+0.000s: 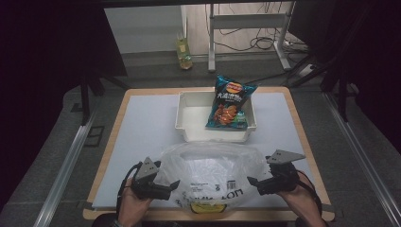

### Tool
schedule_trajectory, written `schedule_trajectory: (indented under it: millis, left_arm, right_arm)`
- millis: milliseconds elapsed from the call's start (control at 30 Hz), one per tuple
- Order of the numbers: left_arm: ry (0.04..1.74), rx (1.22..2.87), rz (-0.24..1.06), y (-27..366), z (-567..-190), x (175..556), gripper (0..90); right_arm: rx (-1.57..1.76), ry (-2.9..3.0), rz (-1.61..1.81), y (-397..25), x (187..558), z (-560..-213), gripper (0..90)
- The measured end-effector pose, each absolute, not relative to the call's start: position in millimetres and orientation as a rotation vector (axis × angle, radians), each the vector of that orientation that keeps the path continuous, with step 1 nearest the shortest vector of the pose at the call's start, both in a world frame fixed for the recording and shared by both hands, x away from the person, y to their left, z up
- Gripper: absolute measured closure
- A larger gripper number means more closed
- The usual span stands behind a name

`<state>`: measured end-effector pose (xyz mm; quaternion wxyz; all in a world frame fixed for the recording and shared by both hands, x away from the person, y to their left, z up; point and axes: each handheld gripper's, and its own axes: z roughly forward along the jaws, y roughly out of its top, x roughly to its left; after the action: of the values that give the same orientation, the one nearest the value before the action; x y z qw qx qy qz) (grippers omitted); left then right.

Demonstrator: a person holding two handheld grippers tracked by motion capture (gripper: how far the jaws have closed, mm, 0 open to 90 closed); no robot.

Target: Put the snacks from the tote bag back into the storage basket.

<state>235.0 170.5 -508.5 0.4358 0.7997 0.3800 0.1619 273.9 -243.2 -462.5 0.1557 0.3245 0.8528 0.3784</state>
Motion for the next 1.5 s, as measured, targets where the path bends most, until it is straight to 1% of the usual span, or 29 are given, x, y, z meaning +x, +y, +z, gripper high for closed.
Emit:
schedule_trajectory:
  millis: [600, 1500]
  left_arm:
    - [0.950, 2.013, 0.416, 175, -511, 226, 2.4]
    - [0.975, 2.069, 0.433, 182, -521, 215, 0.5]
  right_arm:
    - [0.956, 2.415, 1.054, -260, 257, -467, 0.7]
    - [1.027, 2.411, 0.994, -287, 244, -490, 0.6]
